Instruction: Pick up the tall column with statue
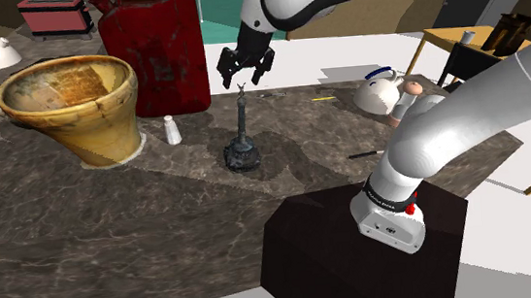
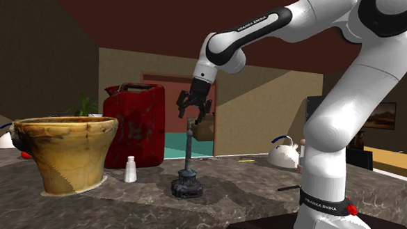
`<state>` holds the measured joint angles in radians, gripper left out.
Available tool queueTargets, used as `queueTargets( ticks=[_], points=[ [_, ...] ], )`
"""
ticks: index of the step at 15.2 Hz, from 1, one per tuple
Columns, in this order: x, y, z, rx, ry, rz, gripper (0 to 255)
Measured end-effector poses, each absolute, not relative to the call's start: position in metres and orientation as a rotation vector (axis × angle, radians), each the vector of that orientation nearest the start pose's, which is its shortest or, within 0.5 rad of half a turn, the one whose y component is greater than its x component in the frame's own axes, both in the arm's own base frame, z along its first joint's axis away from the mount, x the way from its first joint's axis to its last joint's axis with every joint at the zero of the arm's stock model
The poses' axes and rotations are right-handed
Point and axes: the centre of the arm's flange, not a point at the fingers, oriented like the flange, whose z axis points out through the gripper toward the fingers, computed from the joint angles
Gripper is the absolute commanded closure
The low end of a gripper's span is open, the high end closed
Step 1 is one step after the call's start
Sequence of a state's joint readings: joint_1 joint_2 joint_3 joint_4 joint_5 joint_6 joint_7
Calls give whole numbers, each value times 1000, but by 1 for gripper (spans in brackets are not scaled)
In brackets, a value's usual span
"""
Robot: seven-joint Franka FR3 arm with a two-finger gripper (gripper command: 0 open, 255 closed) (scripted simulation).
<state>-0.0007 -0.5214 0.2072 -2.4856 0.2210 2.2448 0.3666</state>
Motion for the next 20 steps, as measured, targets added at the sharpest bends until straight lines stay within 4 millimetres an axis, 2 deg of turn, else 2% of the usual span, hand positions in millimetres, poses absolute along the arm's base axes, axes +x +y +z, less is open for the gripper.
queueTargets(
  ticks=[3, 4, 14, 20],
  points=[
    [406, 96, 480, -2930, 424, -360, 0],
    [406, 96, 478, -2930, 424, -360, 255],
    [406, 97, 477, -2929, 425, -363, 255],
    [407, 98, 503, -2930, 424, -360, 255]
  ],
)
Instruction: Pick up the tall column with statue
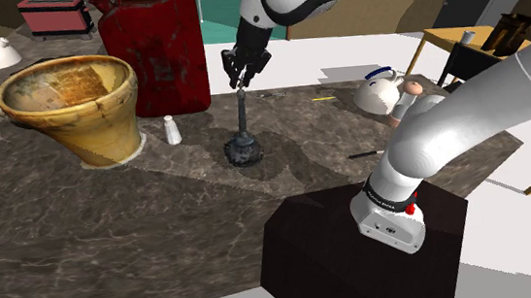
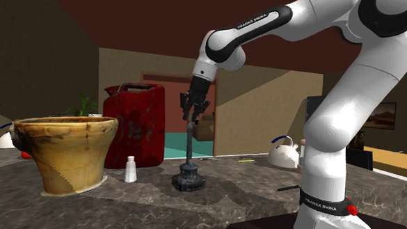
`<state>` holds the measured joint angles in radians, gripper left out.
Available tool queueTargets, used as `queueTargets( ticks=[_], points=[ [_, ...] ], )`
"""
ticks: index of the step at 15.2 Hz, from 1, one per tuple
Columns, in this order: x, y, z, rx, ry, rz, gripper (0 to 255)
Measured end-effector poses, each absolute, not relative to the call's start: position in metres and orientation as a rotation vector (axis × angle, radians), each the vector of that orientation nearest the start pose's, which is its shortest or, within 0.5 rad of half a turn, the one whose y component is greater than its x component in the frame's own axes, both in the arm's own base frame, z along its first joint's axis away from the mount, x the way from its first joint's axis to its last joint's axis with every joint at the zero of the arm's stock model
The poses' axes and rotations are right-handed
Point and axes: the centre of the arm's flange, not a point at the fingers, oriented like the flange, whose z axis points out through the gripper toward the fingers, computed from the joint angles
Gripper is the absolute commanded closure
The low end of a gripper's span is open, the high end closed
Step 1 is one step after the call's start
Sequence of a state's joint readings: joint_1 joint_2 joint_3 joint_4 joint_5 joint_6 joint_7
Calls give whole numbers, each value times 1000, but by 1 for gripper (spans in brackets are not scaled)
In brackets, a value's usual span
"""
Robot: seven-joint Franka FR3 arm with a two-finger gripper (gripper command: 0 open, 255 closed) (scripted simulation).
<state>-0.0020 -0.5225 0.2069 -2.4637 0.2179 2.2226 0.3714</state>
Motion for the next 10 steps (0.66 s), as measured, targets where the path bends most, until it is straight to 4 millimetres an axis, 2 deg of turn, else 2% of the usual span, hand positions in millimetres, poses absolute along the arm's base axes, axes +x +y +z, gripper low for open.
queueTargets(
  ticks=[10],
  points=[
    [406, 96, 552, -2930, 424, -360, 255]
  ],
)
